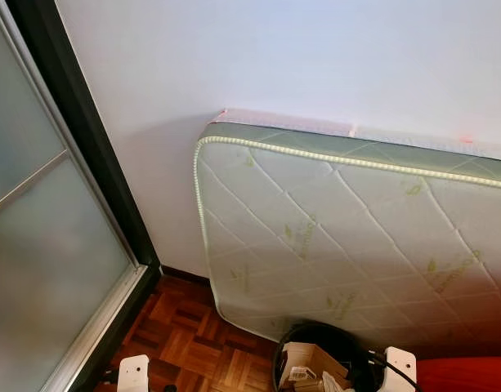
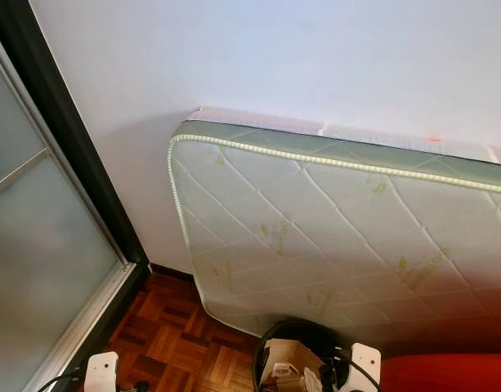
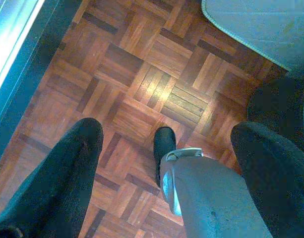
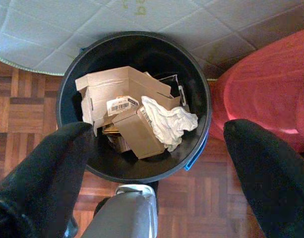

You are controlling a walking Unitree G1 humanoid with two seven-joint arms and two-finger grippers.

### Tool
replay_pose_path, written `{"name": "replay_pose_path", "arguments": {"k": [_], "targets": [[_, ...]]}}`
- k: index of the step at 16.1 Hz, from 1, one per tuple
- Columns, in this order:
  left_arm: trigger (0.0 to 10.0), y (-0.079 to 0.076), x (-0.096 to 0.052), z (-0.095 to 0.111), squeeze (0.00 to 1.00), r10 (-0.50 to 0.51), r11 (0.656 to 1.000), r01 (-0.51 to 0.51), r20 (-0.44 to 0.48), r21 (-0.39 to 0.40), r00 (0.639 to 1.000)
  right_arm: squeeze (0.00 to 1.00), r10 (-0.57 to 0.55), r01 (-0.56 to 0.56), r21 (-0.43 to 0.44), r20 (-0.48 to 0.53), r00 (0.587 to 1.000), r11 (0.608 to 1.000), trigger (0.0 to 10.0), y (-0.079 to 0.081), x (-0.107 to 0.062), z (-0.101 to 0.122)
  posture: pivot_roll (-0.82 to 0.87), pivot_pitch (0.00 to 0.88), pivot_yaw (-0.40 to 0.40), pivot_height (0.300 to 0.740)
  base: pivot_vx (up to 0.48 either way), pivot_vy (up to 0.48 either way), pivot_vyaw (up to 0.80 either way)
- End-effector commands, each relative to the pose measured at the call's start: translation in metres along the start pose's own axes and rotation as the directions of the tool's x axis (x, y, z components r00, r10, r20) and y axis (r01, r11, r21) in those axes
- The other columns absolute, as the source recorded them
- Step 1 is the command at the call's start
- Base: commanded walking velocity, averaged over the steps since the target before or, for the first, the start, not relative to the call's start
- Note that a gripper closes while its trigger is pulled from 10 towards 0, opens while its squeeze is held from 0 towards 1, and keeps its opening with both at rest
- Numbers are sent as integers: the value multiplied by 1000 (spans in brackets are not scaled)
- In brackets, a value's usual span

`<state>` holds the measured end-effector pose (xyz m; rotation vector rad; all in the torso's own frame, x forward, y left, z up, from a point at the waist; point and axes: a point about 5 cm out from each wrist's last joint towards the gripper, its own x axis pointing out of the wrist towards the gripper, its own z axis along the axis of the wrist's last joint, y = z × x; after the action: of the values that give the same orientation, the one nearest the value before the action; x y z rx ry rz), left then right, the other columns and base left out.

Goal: Clean up the room

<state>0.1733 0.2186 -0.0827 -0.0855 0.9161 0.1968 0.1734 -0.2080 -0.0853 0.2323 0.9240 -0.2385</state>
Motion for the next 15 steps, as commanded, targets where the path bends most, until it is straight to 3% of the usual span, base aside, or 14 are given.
{"name": "replay_pose_path", "arguments": {"k": [1,15], "targets": [[10000,1,-1,-8,0,-4,1000,4,-33,-1,999,0,1,-1,-9,-9,1000,1000,10000,1,0,-2,32,0,-5,740,0,0,0],[10000,1,-1,-7,0,-2,1000,1,-29,-8,1000,0,2,-3,-25,-10,1000,1000,10000,3,0,0,43,0,-10,740,-18,0,0]]}}
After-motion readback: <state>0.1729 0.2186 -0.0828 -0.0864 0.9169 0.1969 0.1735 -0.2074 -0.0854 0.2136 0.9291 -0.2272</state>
